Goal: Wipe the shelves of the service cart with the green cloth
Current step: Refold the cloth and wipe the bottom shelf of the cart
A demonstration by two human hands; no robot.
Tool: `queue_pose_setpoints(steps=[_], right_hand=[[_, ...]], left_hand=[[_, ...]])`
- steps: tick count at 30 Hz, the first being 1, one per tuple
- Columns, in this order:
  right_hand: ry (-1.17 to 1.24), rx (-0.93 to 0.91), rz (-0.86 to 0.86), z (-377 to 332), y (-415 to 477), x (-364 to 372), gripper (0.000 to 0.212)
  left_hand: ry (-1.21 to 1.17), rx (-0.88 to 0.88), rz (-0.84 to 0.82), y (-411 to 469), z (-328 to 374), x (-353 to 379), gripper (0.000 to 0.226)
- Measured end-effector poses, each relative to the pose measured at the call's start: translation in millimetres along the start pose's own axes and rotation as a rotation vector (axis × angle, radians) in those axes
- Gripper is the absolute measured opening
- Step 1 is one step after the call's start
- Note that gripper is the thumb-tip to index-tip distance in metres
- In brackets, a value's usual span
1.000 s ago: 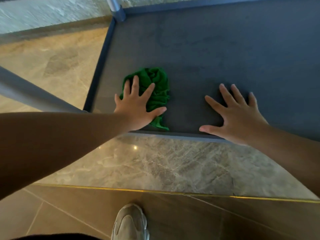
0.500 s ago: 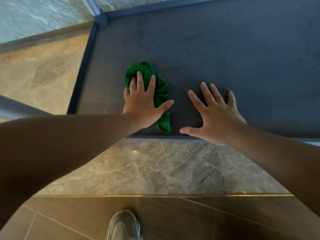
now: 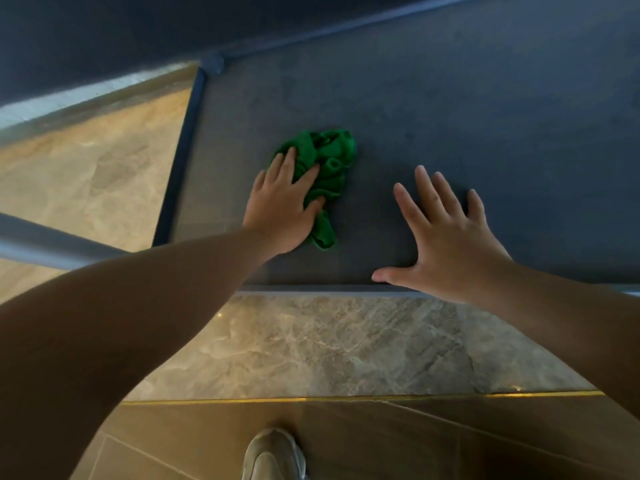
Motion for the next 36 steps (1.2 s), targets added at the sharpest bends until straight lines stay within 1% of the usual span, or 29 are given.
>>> queue_pose_setpoints(steps=[4, 7, 9, 11, 13, 18, 20, 21, 23, 24, 25, 26, 27, 29, 30, 32, 34, 36], right_hand=[[-0.01, 0.001, -0.018, -4, 2, 0, 0.12], [-0.009, 0.003, -0.006, -5, 3, 0, 0.121], [-0.006, 0.001, 0.009, -6, 3, 0, 0.121], [-0.002, 0.004, 0.027, -7, 3, -1, 0.123], [0.003, 0.012, 0.047, -7, 3, -2, 0.124], [0.018, 0.018, 0.09, -6, 2, -2, 0.127], [0.02, 0.017, 0.106, -6, 3, -3, 0.128], [0.019, 0.011, 0.116, -6, 3, -3, 0.128], [0.035, -0.006, 0.136, -7, 4, -6, 0.128], [0.057, -0.011, 0.157, -7, 5, -9, 0.125], [0.077, -0.008, 0.181, -5, 6, -14, 0.12], [0.093, 0.006, 0.198, -1, 10, -19, 0.113], [0.108, 0.019, 0.195, 2, 16, -24, 0.107], [0.143, 0.012, 0.138, 2, 34, -30, 0.104], [0.148, -0.006, 0.101, -4, 45, -30, 0.106], [0.1, -0.021, 0.043, -20, 68, -26, 0.111], [0.078, 0.083, 0.047, -26, 85, -22, 0.115], [0.1, 0.211, 0.107, -23, 99, -23, 0.108]], left_hand=[[0.009, -0.283, -0.02, 9, -62, -1, 0.065], [-0.02, -0.511, -0.069, 9, -104, 1, 0.069], [-0.067, -0.65, -0.088, 9, -119, 3, 0.074], [-0.137, -0.719, -0.088, 11, -114, 4, 0.082], [-0.185, -0.69, -0.071, 17, -92, 1, 0.089], [-0.248, -0.405, -0.054, 18, -4, -8, 0.091], [-0.354, -0.189, -0.057, 14, 40, -16, 0.098], [-0.456, -0.054, -0.086, 9, 62, -24, 0.1], [-0.649, 0.17, -0.198, -6, 91, -38, 0.094], [-0.663, 0.251, -0.202, -15, 94, -44, 0.091], [-0.606, 0.299, -0.159, -26, 91, -48, 0.089], [-0.502, 0.303, -0.101, -36, 81, -47, 0.089], [-0.375, 0.263, -0.062, -42, 65, -39, 0.091], [-0.13, 0.065, -0.058, -50, 15, -18, 0.095], [-0.05, -0.051, -0.071, -55, -14, -9, 0.098], [0.036, -0.224, -0.099, -71, -66, 2, 0.104], [0.045, -0.255, -0.145, -92, -91, 12, 0.104], [0.037, -0.234, -0.169, -111, -96, 22, 0.103]])
Point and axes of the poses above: each hand's wrist, its own y-axis towards the middle knuckle, its own x-axis out of the palm, z = x × y, the point moved 6 cm from there along y, towards the middle knuckle, and after that the axes turned 7 degrees about -x, right-handed, at the moved point
